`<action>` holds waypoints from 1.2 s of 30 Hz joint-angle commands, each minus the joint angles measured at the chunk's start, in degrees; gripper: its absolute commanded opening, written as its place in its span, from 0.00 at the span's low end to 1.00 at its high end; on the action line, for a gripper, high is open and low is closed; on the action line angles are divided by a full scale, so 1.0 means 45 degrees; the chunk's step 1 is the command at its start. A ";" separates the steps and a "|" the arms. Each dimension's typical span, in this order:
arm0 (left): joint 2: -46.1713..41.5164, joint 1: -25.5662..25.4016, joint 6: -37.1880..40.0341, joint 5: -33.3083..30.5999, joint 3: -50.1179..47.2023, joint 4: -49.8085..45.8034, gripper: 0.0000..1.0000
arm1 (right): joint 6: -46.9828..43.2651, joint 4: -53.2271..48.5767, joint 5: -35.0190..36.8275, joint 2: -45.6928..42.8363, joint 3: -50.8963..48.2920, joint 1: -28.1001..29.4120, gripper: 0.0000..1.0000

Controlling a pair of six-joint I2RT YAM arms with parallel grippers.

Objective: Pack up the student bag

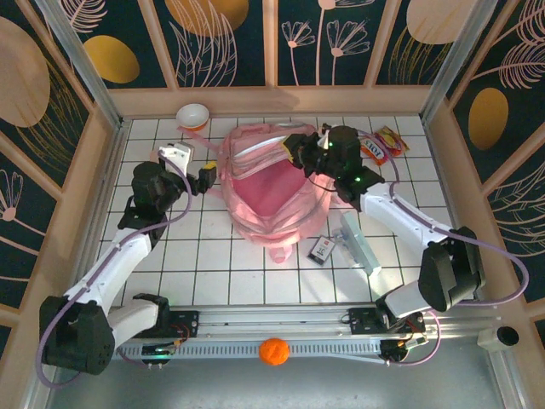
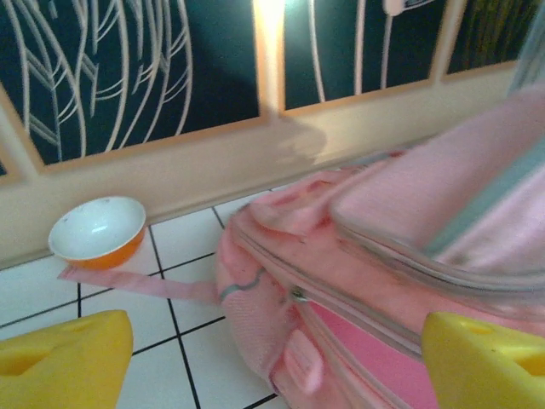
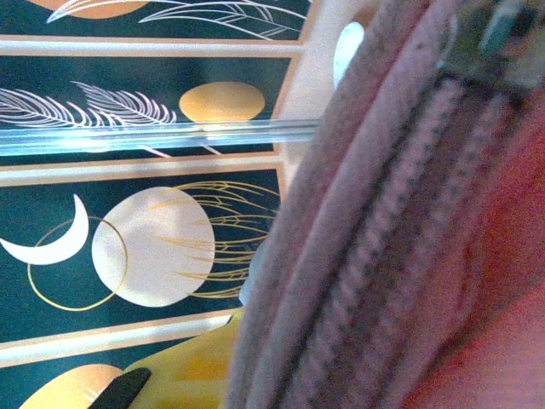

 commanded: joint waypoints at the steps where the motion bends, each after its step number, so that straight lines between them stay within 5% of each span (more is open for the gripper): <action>1: -0.0436 0.0003 0.1878 0.2233 -0.0218 -0.0431 0.88 | -0.0182 0.3459 0.1151 0.0069 0.0312 0.0622 0.00; 5: -0.0880 -0.0015 0.3223 0.4656 -0.0165 -0.0433 0.86 | 0.0129 0.3972 0.0906 0.0678 0.0213 0.1059 0.00; 9: -0.0870 -0.0217 0.4902 0.4987 0.0119 -0.1241 0.85 | 0.0157 0.3959 0.0615 0.1173 0.0474 0.1577 0.00; 15: -0.0262 -0.1357 0.7603 0.3439 0.0364 -0.2334 0.87 | 0.0342 0.3959 0.0527 0.1526 0.0571 0.1899 0.00; 21: 0.0682 -0.2132 0.6953 0.0819 0.0060 0.0584 0.84 | 0.0489 0.3653 0.0492 0.1620 0.0643 0.2158 0.00; 23: 0.1113 -0.2244 0.6784 0.0475 0.0279 0.0997 0.79 | 0.0526 0.3521 0.0416 0.1598 0.0660 0.2214 0.00; 25: 0.1491 -0.2320 0.6592 0.0186 0.0467 0.1299 0.59 | 0.0504 0.3380 0.0023 0.1580 0.0694 0.2222 0.00; 29: 0.1463 -0.2340 0.5966 -0.0642 0.0676 0.1466 0.01 | -0.0871 0.0540 -0.0684 0.0996 0.1095 0.1975 0.34; 36: 0.0870 -0.2340 0.5197 -0.1309 0.1062 -0.0379 0.00 | -0.5668 -0.8319 -0.0148 -0.0800 0.2059 0.0632 0.97</action>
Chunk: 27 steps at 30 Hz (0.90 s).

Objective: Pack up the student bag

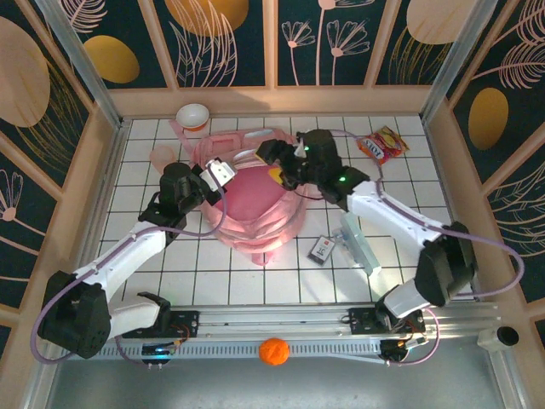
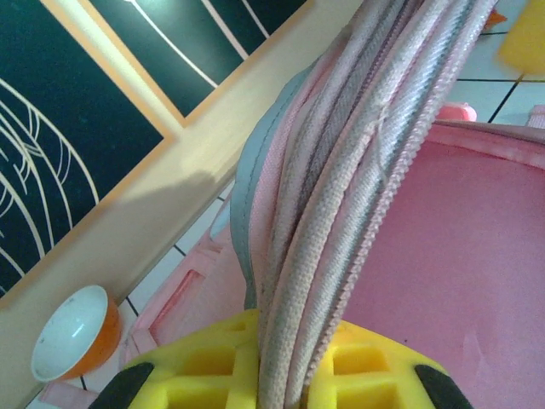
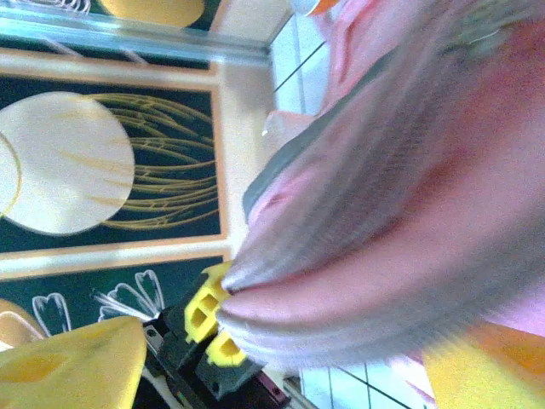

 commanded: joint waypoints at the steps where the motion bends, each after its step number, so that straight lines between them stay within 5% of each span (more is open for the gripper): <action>1: -0.0661 0.0069 -0.0760 -0.0585 0.0543 -0.0148 0.00 | -0.3325 -0.5071 0.0133 -0.1129 0.0738 -0.0879 0.99; 11: -0.0977 0.0069 -0.1526 -0.0179 0.0276 0.0187 0.00 | -0.8553 -1.2614 0.3906 -0.1317 -0.0159 -0.2863 0.99; 17: -0.0908 0.0069 -0.1635 -0.0111 0.0383 0.0234 0.00 | -0.9311 -1.2422 0.4205 -0.0569 -0.1852 -0.3416 0.96; 27: -0.1142 0.0069 -0.1811 -0.0084 0.0110 0.0257 0.00 | -1.0097 -1.1158 0.4145 0.1337 -0.2513 -0.4683 0.70</action>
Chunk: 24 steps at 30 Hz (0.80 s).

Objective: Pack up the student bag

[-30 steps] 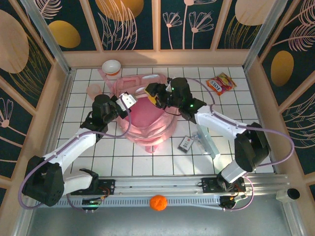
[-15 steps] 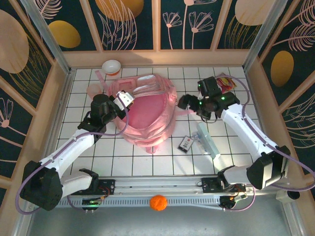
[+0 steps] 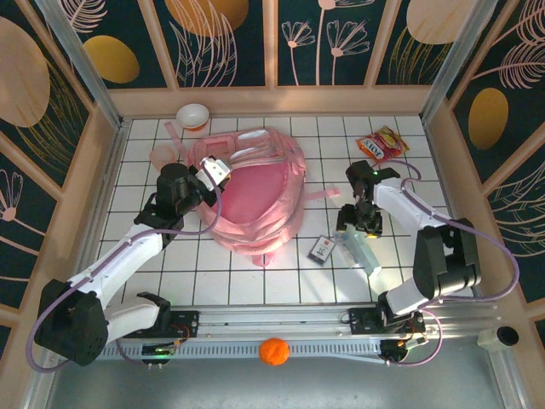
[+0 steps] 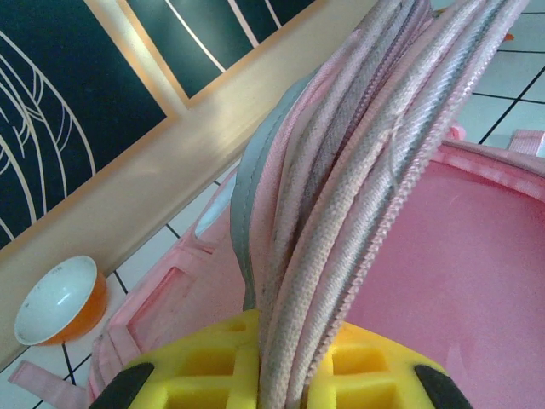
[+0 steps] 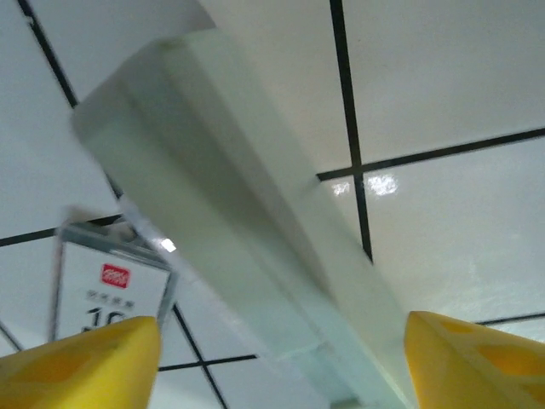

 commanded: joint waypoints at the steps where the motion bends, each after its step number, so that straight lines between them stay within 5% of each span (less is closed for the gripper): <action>1: -0.0594 0.0059 -0.0537 0.0110 0.0081 0.0939 0.00 | -0.0544 0.0511 -0.0041 0.0649 -0.0222 -0.0187 0.68; 17: -0.1019 0.0069 -0.0699 0.0320 -0.0300 0.0984 0.00 | -0.0220 -0.2158 0.2800 0.1034 0.2584 0.0063 0.32; 24: -0.1074 0.0068 -0.1142 0.0914 -0.0197 0.1088 0.00 | 0.0275 -0.2377 0.1558 -0.1330 0.4289 0.0133 0.30</action>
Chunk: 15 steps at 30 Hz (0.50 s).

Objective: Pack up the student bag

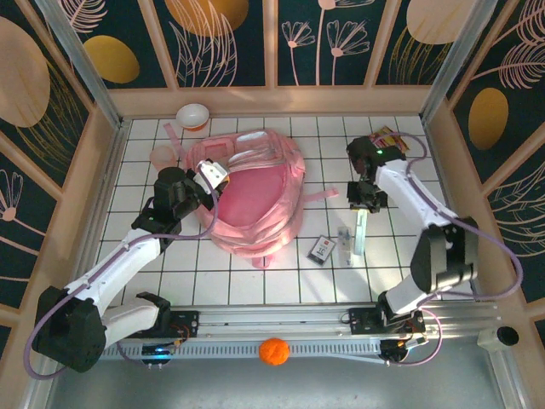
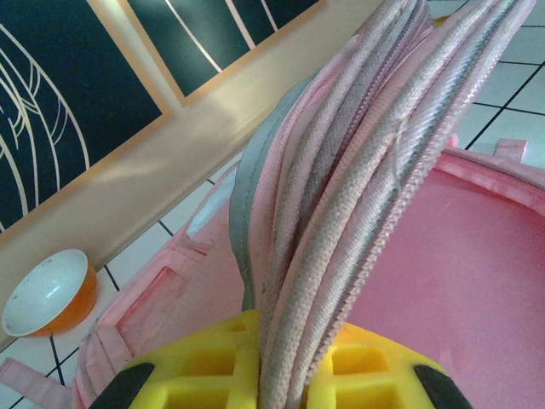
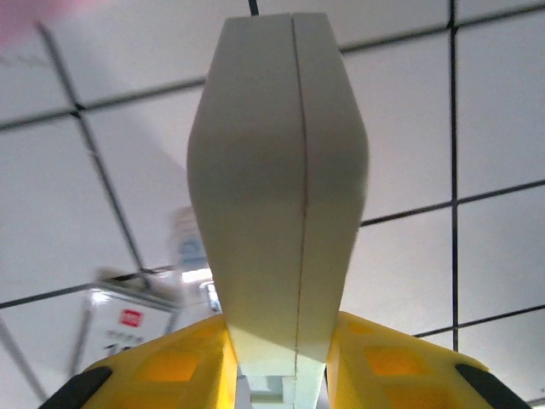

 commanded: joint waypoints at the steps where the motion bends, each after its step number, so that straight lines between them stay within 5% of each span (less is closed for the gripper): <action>1: -0.0577 0.0054 -0.0690 0.0674 0.0217 0.1140 0.00 | 0.0534 -0.0567 -0.0584 -0.1465 0.0643 0.0016 0.30; 15: -0.0748 0.0054 -0.1845 0.1288 0.0249 0.1742 0.00 | 0.1793 0.2432 -0.5523 -0.4126 0.0064 0.0062 0.26</action>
